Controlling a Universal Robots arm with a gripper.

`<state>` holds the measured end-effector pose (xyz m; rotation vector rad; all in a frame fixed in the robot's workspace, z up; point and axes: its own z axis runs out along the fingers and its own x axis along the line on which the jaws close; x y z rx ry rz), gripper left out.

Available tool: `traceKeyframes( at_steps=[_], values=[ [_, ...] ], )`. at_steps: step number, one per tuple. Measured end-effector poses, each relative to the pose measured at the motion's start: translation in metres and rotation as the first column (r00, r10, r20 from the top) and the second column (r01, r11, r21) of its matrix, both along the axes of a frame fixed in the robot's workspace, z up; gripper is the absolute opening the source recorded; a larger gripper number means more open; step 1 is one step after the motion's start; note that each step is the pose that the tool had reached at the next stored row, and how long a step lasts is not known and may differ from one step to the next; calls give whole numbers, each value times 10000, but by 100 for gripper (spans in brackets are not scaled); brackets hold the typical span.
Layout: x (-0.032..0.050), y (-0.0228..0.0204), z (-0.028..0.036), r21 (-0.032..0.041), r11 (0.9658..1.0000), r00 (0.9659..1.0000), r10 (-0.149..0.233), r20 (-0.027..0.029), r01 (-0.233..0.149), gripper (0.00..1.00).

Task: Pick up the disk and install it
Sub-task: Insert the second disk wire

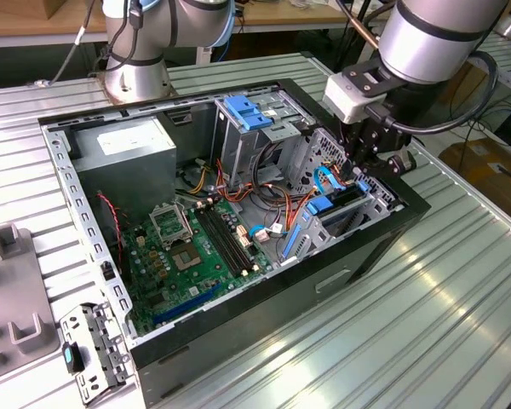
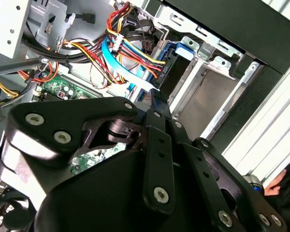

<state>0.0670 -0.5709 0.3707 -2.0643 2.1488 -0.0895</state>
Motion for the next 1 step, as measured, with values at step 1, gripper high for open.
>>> traceKeyframes(
  at_steps=[1],
  values=[
    [0,0,0,0,10000,10000,0,0,0,11]
  ],
)
